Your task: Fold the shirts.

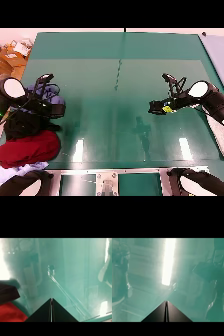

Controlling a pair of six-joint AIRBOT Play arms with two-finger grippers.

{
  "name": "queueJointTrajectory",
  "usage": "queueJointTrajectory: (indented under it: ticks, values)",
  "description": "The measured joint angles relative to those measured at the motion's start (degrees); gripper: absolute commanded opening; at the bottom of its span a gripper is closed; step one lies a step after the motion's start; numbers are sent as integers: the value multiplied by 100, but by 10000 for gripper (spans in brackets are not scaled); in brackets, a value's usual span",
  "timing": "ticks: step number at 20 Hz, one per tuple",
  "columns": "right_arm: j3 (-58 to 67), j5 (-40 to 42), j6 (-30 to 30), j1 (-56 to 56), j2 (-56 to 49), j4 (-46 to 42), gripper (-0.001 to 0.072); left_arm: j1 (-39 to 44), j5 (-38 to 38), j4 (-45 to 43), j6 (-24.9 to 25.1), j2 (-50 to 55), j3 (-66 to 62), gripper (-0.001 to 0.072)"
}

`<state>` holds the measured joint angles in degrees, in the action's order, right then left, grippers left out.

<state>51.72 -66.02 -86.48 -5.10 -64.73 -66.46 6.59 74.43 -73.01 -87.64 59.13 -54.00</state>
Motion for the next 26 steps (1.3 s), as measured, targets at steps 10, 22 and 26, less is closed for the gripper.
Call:
queueJointTrajectory:
  ticks: [10,22,26]
  values:
    - [0,4,-2,0,0,0,12,-131,-973,-1956,-560,22,0,716]
    - [-2,149,-4,0,0,0,12,-1572,-3152,-2577,-546,2079,-157,22]
    - [-2,348,-4,-2,0,2,11,-1624,-2885,-2249,-232,2328,-494,20]
